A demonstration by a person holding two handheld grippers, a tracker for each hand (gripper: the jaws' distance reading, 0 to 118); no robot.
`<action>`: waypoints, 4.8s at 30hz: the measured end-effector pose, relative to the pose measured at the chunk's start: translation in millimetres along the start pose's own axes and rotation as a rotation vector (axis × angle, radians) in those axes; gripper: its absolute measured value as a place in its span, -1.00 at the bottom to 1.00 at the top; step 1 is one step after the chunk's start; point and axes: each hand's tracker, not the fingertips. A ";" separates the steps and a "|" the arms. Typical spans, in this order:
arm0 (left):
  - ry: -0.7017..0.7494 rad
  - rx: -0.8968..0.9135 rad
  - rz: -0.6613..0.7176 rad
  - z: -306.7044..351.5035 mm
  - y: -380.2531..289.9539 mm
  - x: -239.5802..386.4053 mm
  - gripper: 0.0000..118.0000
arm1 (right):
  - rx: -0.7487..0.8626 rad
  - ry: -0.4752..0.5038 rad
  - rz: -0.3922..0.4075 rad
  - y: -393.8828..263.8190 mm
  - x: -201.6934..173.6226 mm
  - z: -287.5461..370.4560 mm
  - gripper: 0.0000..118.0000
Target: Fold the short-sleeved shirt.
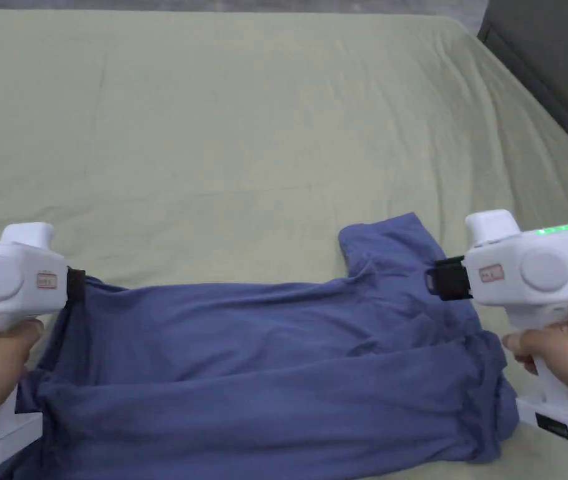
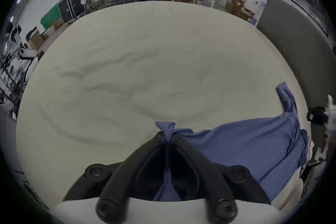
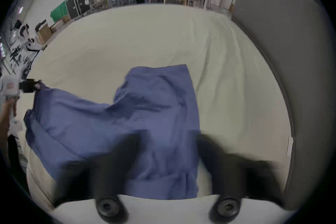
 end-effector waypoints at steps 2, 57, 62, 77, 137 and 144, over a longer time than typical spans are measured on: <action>-0.001 0.006 0.004 -1.6 0.0 -3.2 -0.99 | 0.070 0.007 -0.016 12.5 4.6 -34.0 0.92; -0.052 0.191 0.133 155.7 -165.3 -27.8 1.00 | 0.141 -0.037 -0.049 -139.6 -37.0 149.1 1.00; -0.154 0.071 0.188 157.7 -191.3 -11.8 -0.20 | 0.173 0.059 -0.049 -157.4 -69.0 146.4 -0.97; -0.582 -0.072 0.595 53.9 -191.0 -107.2 1.00 | 0.144 0.416 -0.075 -158.2 -95.5 137.3 -0.96; -0.326 0.161 0.251 134.4 -145.1 41.0 -1.00 | 0.174 0.452 0.015 -138.7 -122.7 155.2 -0.96; -0.151 0.017 0.097 92.0 -145.6 51.2 -1.00 | 0.170 0.464 -0.015 -142.7 -116.6 151.2 -0.96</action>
